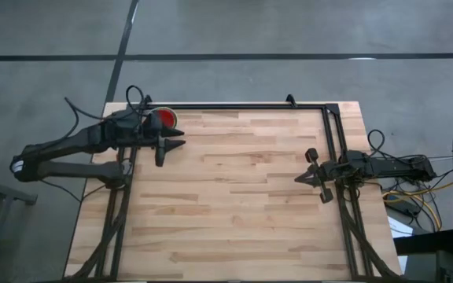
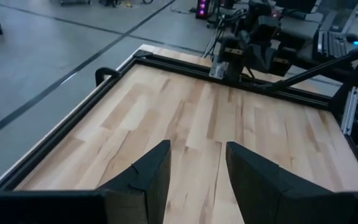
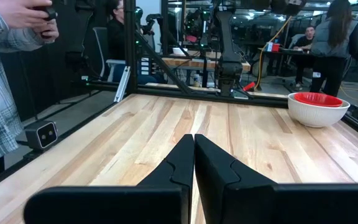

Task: Nest bowls inside each other
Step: Return to Home Position

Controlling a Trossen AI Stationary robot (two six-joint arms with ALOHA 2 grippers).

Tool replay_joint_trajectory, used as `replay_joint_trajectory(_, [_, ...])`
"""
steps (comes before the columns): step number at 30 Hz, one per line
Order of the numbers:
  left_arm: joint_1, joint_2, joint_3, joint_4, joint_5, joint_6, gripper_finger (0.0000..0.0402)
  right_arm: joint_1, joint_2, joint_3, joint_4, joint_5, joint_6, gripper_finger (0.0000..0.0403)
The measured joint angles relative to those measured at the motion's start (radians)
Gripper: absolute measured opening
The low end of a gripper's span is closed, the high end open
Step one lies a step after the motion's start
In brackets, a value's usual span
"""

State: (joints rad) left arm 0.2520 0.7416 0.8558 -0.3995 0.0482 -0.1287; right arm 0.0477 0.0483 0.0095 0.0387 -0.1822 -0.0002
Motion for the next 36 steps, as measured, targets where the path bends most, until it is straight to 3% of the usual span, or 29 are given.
replay_joint_trajectory(12, [0.0,-0.188,-0.235,0.23,0.003,-0.002,0.0159,0.0,0.0,0.0,0.0,0.0,0.0,0.0009])
replay_joint_trajectory(36, [0.0,-0.552,-0.445,0.242,0.008,-0.01,0.0166,0.0,0.0,0.0,0.0,0.0,0.0,0.0009])
